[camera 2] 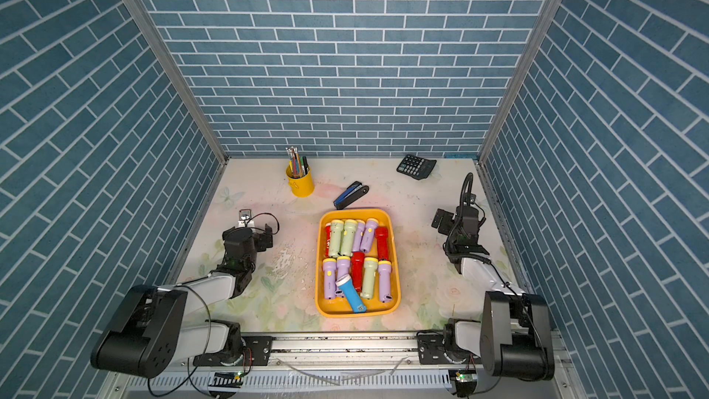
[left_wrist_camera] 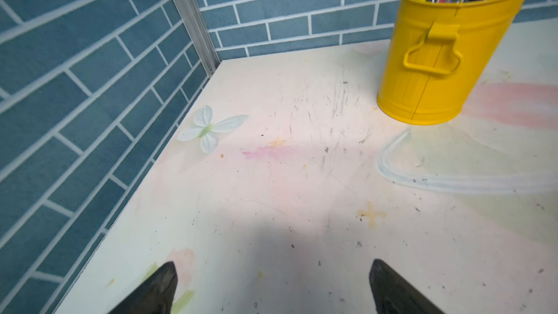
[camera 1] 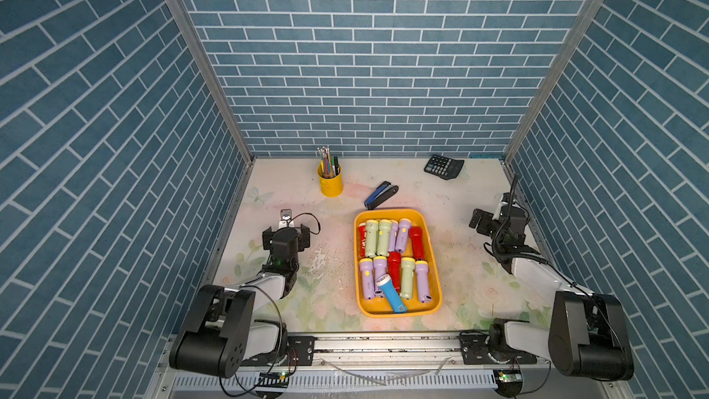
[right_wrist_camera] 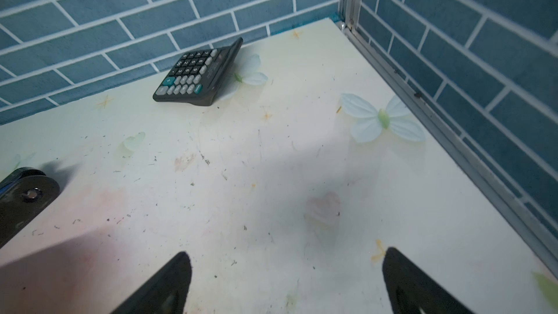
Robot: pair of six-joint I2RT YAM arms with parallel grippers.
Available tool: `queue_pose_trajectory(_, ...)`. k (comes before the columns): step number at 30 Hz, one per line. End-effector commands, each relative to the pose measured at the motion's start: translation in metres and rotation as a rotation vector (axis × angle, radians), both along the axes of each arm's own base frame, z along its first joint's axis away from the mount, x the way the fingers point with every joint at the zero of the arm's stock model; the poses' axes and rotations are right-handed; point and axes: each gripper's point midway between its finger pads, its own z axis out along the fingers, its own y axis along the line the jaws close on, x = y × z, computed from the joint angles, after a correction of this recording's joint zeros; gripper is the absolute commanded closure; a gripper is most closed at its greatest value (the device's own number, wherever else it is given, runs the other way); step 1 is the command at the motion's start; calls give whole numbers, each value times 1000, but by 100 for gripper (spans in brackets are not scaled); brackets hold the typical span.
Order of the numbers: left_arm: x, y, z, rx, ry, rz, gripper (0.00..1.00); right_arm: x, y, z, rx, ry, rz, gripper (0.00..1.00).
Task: Put the flashlights into the storage boxes
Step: Reset both arms
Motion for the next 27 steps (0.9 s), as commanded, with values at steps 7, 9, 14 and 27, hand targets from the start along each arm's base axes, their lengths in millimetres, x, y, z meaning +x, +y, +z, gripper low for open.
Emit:
queue_pose_trajectory(7, 35, 19, 4, -84, -98, -4, 0, 9, -2, 7, -177, -147, 93, 1)
queue_pose_trajectory(9, 37, 20, 6, -63, -105, 11, 0, 7, 3, -15, -170, -150, 117, 1)
queue_pose_trajectory(14, 35, 22, 6, -72, -102, 27, 0, 13, -2, -31, -176, -164, 91, 1)
queue_pose_trajectory(27, 36, 20, 5, -66, -91, 11, 0, 22, -5, -38, -155, -102, 93, 1)
